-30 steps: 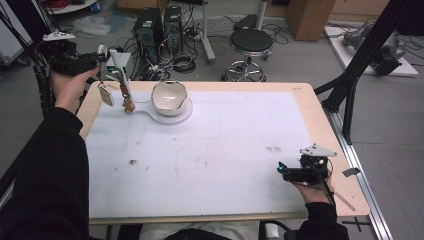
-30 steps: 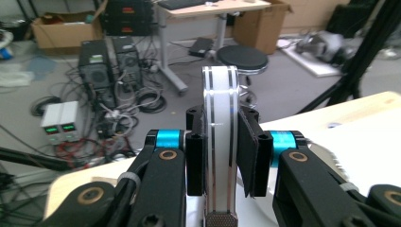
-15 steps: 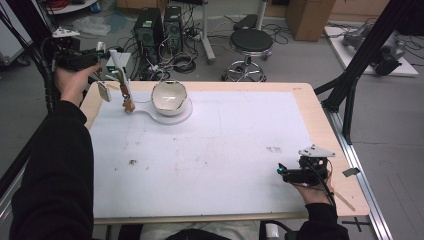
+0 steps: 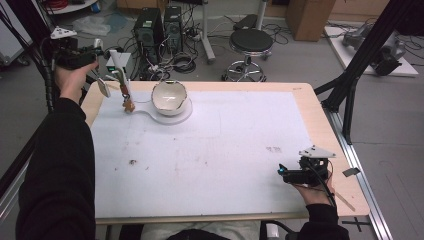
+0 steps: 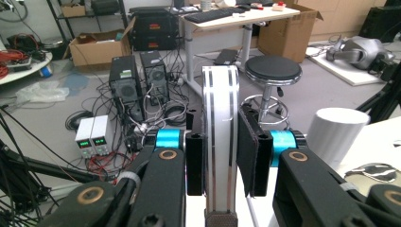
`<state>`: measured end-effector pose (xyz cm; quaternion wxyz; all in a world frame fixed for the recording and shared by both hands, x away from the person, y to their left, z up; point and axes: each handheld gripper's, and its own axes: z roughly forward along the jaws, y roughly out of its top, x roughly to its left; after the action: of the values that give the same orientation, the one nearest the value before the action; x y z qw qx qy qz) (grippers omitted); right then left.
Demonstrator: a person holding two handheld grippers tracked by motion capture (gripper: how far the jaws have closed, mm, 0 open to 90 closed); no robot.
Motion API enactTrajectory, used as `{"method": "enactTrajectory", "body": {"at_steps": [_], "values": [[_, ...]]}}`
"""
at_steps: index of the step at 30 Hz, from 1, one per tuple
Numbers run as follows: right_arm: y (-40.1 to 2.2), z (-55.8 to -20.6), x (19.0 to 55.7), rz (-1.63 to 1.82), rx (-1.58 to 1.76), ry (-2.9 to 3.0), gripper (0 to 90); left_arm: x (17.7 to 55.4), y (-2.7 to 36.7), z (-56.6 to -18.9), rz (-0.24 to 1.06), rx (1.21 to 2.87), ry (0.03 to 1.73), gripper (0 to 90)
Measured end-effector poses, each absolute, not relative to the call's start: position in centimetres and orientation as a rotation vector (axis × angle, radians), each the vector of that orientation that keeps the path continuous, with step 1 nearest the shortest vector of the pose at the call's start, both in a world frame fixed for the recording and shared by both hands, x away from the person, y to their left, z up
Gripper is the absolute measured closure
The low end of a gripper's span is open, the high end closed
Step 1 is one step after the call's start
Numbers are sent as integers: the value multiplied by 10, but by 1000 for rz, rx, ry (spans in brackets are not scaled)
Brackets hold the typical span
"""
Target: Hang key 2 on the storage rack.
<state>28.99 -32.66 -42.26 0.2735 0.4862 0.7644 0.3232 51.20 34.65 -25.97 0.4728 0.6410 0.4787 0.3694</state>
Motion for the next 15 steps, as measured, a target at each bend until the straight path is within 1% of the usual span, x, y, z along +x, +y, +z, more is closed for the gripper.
{"method": "enactTrajectory", "body": {"at_steps": [5, 12, 15], "values": [[-326, -424, 290, 857, 1309, 2060, 7, 517, 347, -264, 912, 1557, 1169, 745], [-327, -425, 289, 840, 1311, 2057, 7, 524, 336, -270, 921, 1561, 1142, 745], [-327, -425, 288, 838, 1314, 2056, 7, 525, 331, -272, 893, 1570, 1136, 745]]}}
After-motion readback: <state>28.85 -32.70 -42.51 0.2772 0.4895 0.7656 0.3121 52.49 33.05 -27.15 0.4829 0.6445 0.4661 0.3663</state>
